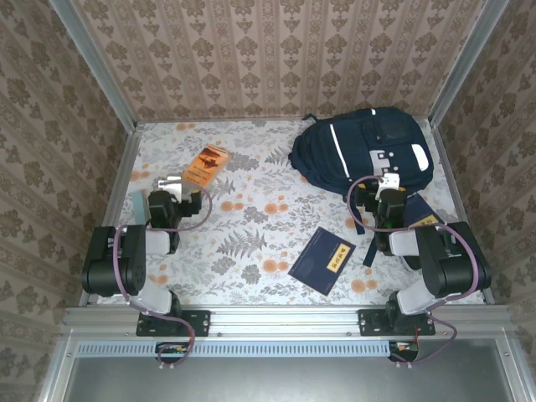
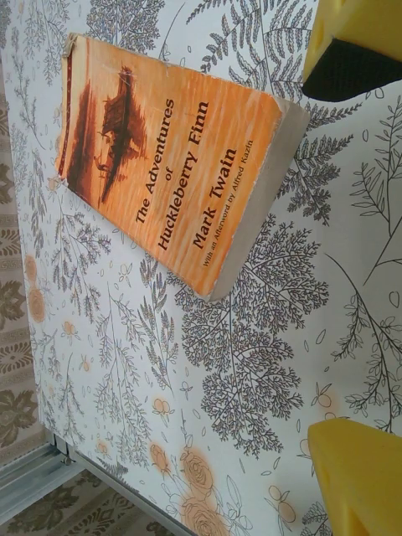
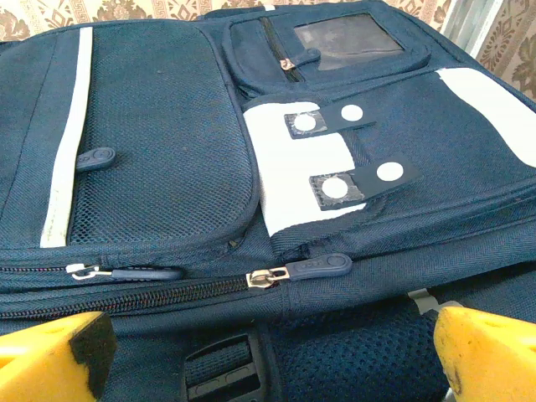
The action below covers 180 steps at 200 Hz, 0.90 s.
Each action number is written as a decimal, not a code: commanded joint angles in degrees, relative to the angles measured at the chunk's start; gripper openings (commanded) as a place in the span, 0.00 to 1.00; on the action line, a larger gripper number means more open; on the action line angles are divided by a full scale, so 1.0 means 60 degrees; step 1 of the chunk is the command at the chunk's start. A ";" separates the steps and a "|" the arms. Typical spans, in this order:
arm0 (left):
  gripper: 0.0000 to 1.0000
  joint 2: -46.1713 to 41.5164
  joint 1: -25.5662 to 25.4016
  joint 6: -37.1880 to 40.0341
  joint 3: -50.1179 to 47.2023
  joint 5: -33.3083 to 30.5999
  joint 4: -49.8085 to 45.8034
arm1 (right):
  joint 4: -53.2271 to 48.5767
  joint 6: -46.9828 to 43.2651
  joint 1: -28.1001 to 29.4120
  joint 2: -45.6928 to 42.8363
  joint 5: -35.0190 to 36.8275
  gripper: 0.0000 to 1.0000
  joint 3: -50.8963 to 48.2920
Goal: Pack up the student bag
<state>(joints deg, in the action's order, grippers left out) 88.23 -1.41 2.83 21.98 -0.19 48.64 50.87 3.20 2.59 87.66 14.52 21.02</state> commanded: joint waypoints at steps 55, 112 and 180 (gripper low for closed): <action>1.00 -0.0034 0.0067 0.0034 0.0234 -0.0101 -0.0021 | 0.0135 0.0140 -0.0036 -0.0017 -0.0099 1.00 0.0145; 1.00 -0.0033 0.0067 0.0026 0.0245 -0.0101 -0.0021 | 0.0133 0.0142 -0.0035 -0.0011 -0.0092 1.00 0.0140; 1.00 -0.0080 0.0074 0.0020 0.0192 -0.0139 0.0039 | 0.0242 0.0103 -0.0029 -0.0075 -0.0103 1.00 0.0076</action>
<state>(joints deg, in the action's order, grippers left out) 88.23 -1.41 2.83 22.06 -0.40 48.64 50.87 3.20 2.59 87.66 14.52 21.02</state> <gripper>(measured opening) 0.995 0.996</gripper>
